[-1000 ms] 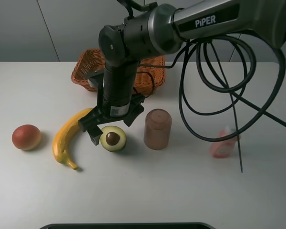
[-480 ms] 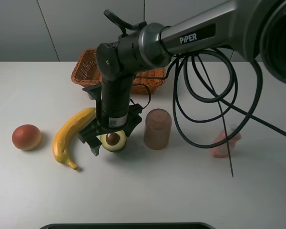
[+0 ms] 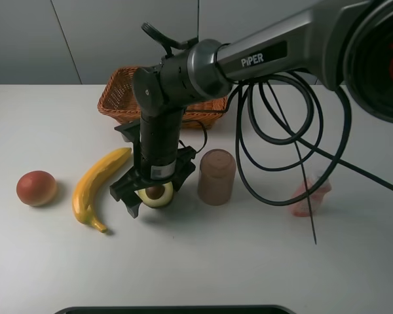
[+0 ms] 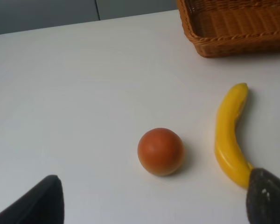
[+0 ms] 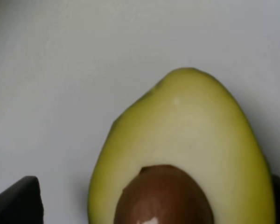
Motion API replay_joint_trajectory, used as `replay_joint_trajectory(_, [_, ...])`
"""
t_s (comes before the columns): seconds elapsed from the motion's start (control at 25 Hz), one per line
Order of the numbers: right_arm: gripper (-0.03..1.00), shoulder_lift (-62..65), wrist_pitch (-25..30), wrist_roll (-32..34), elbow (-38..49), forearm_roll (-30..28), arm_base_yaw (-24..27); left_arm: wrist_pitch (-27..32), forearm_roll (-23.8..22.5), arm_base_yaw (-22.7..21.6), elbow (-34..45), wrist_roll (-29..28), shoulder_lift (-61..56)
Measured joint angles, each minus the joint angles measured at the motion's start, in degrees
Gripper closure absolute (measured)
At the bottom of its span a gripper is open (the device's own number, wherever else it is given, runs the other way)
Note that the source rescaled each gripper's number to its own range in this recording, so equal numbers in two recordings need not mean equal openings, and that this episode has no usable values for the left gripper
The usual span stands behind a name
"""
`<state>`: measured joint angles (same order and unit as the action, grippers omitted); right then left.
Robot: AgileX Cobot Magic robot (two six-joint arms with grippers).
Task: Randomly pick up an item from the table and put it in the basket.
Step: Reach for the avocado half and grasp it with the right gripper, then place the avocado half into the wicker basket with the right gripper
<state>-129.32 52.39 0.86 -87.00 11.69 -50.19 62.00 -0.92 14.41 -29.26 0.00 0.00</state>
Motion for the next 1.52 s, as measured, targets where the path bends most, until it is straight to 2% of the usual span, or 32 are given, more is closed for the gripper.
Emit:
replay_joint_trajectory(0.04, [0.27,0.0,0.0,0.0,0.0,0.0,0.0,0.0,0.0,0.0,0.0,0.0,0.0])
replay_joint_trajectory(0.08, [0.52,0.0,0.0,-0.23,0.0,0.0,0.0,0.0,0.0,0.0,0.0,0.0,0.0])
replay_joint_trajectory(0.12, [0.84,0.0,0.0,-0.23,0.0,0.0,0.0,0.0,0.0,0.0,0.0,0.0,0.0])
replay_joint_trajectory(0.16, [0.97,0.0,0.0,-0.33,0.0,0.0,0.0,0.0,0.0,0.0,0.0,0.0,0.0])
replay_joint_trajectory(0.96, [0.96,1.03,0.0,-1.32,-0.12,-0.79,0.0,0.0,0.0,0.0,0.0,0.39,0.0])
replay_joint_trajectory(1.24, [0.96,6.32,3.92,-1.54,-8.18,-7.55,0.0,0.0,0.0,0.0,0.0,0.39,0.0])
replay_joint_trajectory(1.52, [0.96,7.11,7.24,-1.54,-21.81,-18.36,0.14,0.0,0.0,0.0,0.0,0.39,0.0])
